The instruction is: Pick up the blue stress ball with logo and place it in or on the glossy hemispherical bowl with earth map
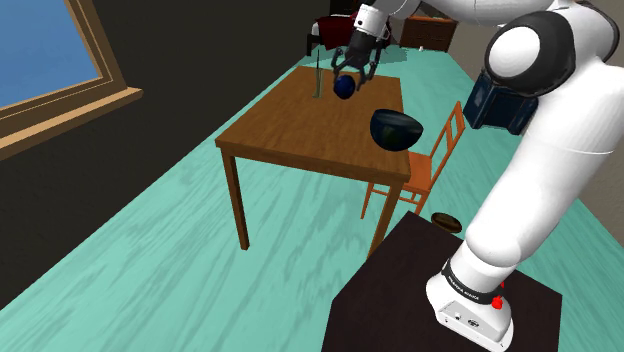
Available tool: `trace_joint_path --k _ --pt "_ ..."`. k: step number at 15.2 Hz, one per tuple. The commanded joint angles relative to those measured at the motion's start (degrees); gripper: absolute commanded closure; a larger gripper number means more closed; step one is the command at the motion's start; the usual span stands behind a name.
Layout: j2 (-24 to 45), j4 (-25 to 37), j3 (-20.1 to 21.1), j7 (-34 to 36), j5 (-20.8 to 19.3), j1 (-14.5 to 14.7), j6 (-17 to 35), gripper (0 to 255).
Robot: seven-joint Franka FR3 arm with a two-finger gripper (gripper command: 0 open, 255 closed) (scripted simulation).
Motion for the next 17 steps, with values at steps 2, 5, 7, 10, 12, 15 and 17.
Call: trace_joint_path --k 2,5,7,10,12,15,17 --pt "0.54 3.17 -0.05 0.64 0.05 -0.11 -2.57 255" --pt "-1.45 1.79 -1.07 -1.31 -0.24 -1.3 -3.76 255" --pt "-3.4 -0.2 -2.13 -3.46 -0.61 -2.45 -4.32 255" --pt "-5.9 -2.55 -3.83 -6.76 -1.23 -4.21 -5.38 255" --pt "-7.28 -3.71 -5.02 -9.0 -1.69 -5.42 -6.2 255" --pt "-8.92 -4.89 -6.95 -12.47 -2.43 -7.23 -7.6 255" --pt "-9.4 -5.16 -7.72 -13.8 -2.71 -7.9 -8.16 255"
